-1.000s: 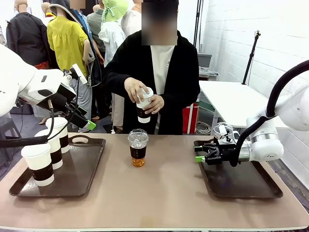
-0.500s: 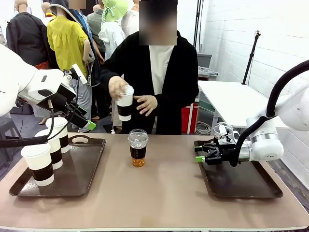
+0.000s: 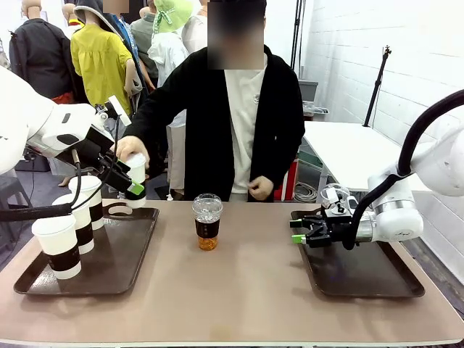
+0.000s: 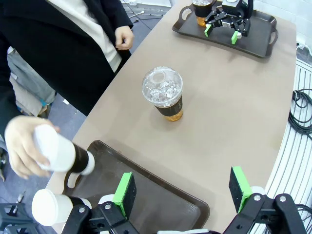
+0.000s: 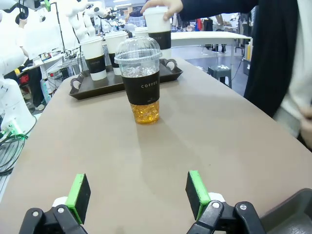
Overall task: Distribute the coffee onto the tray.
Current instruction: Pick up another iced Americano from the middle of the table and place it on the right Handle tray.
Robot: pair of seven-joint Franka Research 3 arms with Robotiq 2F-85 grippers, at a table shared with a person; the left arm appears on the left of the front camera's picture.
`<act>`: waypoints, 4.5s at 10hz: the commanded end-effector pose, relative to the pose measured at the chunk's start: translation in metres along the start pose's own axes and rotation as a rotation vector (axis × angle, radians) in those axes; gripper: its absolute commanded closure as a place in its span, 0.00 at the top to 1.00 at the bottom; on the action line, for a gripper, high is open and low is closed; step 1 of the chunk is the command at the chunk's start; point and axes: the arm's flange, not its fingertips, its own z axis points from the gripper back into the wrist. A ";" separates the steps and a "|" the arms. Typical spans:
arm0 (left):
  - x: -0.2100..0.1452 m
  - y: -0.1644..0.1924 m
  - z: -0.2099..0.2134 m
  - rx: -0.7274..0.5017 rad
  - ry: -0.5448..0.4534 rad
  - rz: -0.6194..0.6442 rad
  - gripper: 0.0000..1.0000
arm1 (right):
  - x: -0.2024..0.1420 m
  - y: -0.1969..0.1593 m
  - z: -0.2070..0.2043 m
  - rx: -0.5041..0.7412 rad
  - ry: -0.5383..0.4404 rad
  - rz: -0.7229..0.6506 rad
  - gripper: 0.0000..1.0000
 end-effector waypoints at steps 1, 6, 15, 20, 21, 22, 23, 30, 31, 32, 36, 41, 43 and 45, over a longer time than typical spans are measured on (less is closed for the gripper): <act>0.000 0.001 0.000 -0.004 0.004 0.008 1.00 | 0.005 0.001 -0.021 -0.019 0.001 -0.012 1.00; 0.000 0.001 0.000 -0.004 0.004 0.008 1.00 | 0.023 0.000 -0.078 -0.006 0.011 -0.052 1.00; 0.000 0.001 0.000 -0.004 0.004 0.008 1.00 | 0.042 -0.039 -0.152 0.066 0.044 0.024 1.00; 0.000 0.001 0.000 -0.004 0.004 0.008 1.00 | 0.041 -0.033 -0.146 0.068 0.026 0.038 1.00; 0.000 0.001 0.000 -0.004 0.004 0.008 1.00 | 0.041 -0.033 -0.146 0.068 0.026 0.038 1.00; 0.000 0.001 0.000 -0.004 0.004 0.008 1.00 | 0.041 -0.035 -0.145 0.068 0.026 0.037 1.00; 0.000 0.001 0.000 -0.004 0.004 0.008 1.00 | 0.043 -0.034 -0.152 0.085 0.018 0.046 1.00; 0.000 0.001 0.000 -0.004 0.004 0.008 1.00 | 0.045 -0.022 -0.184 0.118 0.007 0.040 1.00; 0.000 0.001 0.000 -0.004 0.004 0.008 1.00 | 0.043 -0.022 -0.189 0.123 0.008 0.034 1.00; 0.000 0.001 0.000 -0.004 0.004 0.008 1.00 | 0.043 -0.022 -0.191 0.118 0.009 0.034 1.00; 0.000 0.001 0.000 -0.004 0.004 0.008 1.00 | 0.041 -0.018 -0.209 0.100 0.009 0.055 1.00; 0.000 0.001 0.000 -0.004 0.004 0.008 1.00 | 0.041 -0.022 -0.224 0.058 0.017 0.081 1.00; 0.000 0.001 0.000 -0.004 0.004 0.008 1.00 | 0.040 -0.023 -0.230 0.081 0.021 0.071 1.00; 0.000 0.001 0.000 -0.004 0.004 0.008 1.00 | 0.040 -0.024 -0.235 0.079 0.015 0.074 1.00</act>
